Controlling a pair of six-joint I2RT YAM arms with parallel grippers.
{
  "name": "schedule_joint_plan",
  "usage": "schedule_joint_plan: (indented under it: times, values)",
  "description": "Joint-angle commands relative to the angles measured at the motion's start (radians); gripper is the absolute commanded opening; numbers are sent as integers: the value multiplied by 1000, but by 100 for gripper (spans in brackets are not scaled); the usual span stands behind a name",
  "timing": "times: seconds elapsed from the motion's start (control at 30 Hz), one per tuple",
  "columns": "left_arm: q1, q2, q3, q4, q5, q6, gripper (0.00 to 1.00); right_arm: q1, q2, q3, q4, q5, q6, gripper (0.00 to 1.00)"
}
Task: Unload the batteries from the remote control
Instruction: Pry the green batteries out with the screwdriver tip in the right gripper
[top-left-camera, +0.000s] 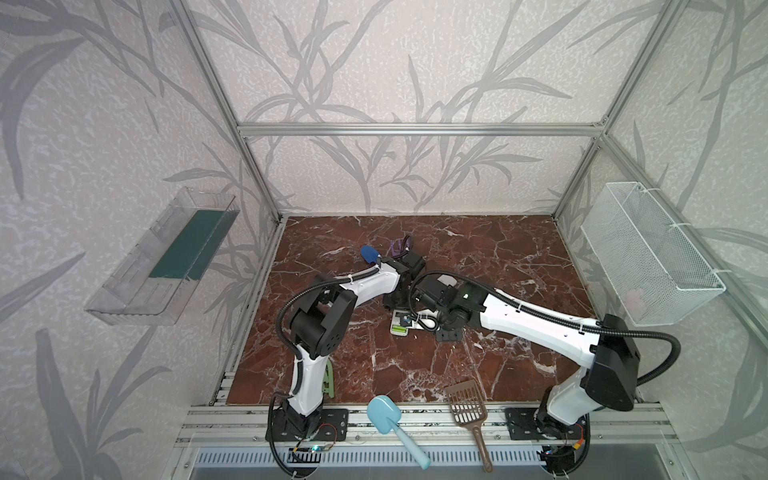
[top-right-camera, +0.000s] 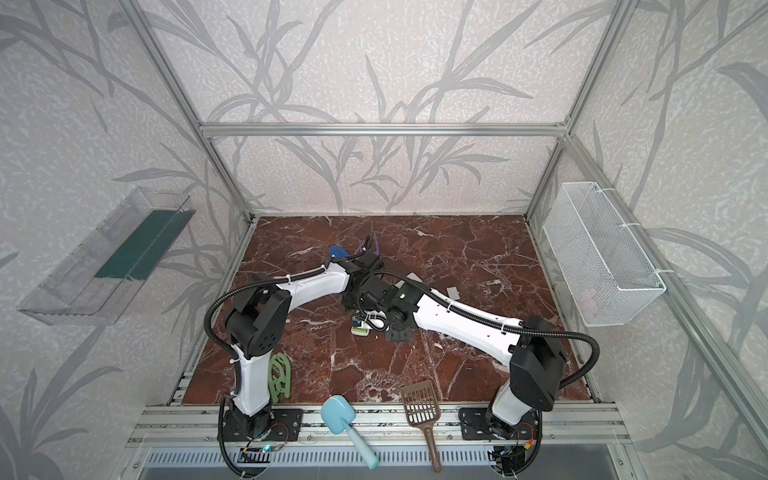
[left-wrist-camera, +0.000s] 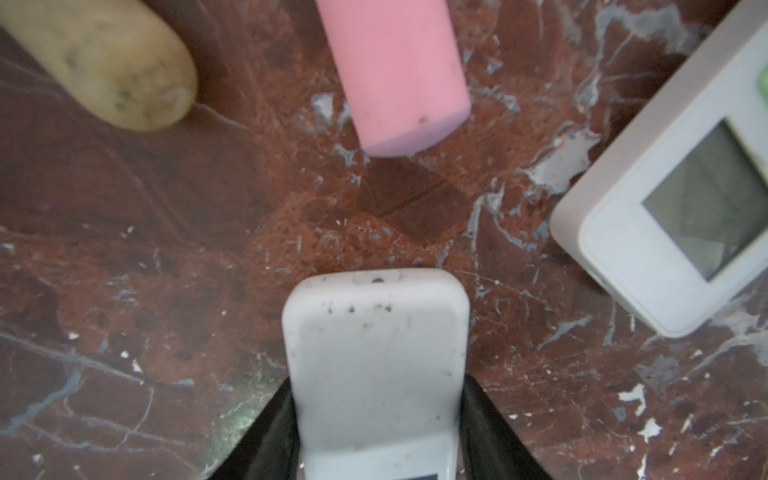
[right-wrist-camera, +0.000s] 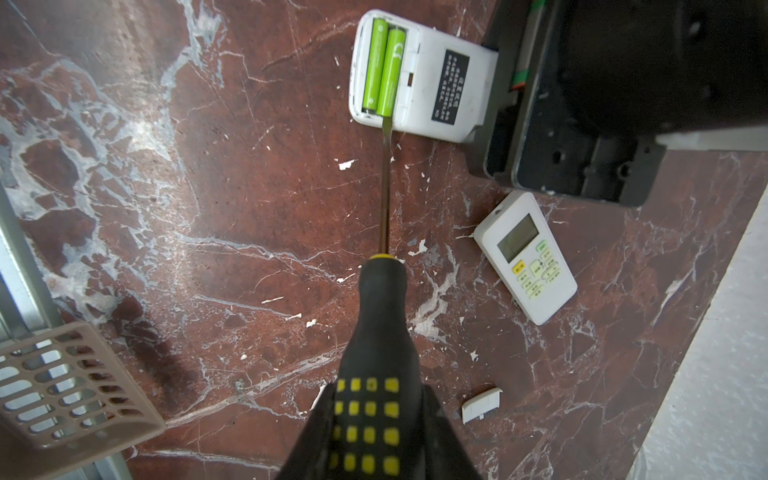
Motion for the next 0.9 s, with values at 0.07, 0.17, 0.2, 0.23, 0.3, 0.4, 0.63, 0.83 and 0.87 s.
schedule_joint_plan:
  times: [0.07,0.17,0.2,0.23,0.3,0.4,0.63,0.83,0.87]
  values:
    - [0,-2,4,-57,-54,-17,54,10,28,52,-73,11,10,0]
    - [1,-6,6,-56,-54,-16,53,16,44,74,-98,20,10,0]
    - [0,-6,6,-56,-55,-16,53,18,51,82,-106,20,10,0]
    - [0,-5,8,-56,-55,-17,53,22,58,92,-114,19,10,0]
    - [1,-8,8,-56,-56,-18,52,29,74,112,-137,13,8,0]
    - [1,-7,8,-56,-55,-17,52,29,88,136,-156,-3,8,0]
    - [0,-2,2,-55,-58,-22,51,62,127,143,-146,-39,45,0]
    - [1,-1,-5,-53,-58,-27,49,60,99,31,-23,-68,158,0]
    - [0,0,-7,-53,-57,-29,49,60,71,14,-5,-70,175,0]
